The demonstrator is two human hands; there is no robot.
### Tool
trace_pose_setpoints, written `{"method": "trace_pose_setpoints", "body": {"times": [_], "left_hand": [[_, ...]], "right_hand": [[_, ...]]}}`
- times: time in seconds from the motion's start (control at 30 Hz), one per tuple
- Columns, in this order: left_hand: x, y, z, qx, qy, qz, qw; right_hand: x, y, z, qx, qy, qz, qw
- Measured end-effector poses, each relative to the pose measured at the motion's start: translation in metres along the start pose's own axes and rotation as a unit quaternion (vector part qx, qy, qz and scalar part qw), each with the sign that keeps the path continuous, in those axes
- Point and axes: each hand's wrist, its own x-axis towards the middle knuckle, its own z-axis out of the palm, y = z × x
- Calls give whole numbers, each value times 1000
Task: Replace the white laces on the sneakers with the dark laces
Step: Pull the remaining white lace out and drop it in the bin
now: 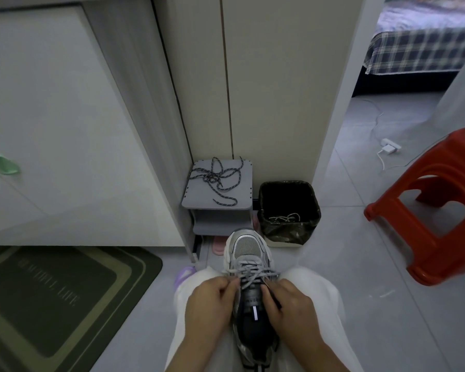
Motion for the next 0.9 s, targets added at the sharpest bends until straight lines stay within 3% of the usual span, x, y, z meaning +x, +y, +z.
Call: {"method": "trace_pose_setpoints", "body": {"times": [0.07, 0.2, 0.27, 0.33, 0.4, 0.53, 0.57, 0.63, 0.77, 0.9], "left_hand": [[6, -5, -8, -35, 42, -18, 998], [17, -1, -31, -220, 125, -84, 964], [19, -6, -31, -184, 73, -73, 977], [14, -11, -20, -74, -36, -50, 995], [5, -12, -6, -14, -81, -9, 997], [-3, -2, -4, -86, 38, 10, 996], [1, -5, -5, -138, 75, -15, 987], [9, -3, -14, -221, 72, -76, 970], [8, -2, -13, -40, -49, -34, 997], [2, 5, -5, -6, -25, 7, 1000]], "right_hand": [[0, 0, 0, 3, 0, -1, 1000], [0, 0, -1, -3, -2, -6, 1000], [0, 0, -1, 0, -6, -7, 1000], [0, 0, -1, 3, -11, -4, 1000], [0, -1, -1, 5, -14, 0, 1000], [1, -1, -2, 1, -21, 3, 1000], [1, -1, -2, 1, -22, 3, 1000], [0, 0, -2, -2, -20, 0, 1000], [1, 0, -3, -6, -18, 1, 1000], [1, -2, -1, -1, -24, 3, 1000]]}}
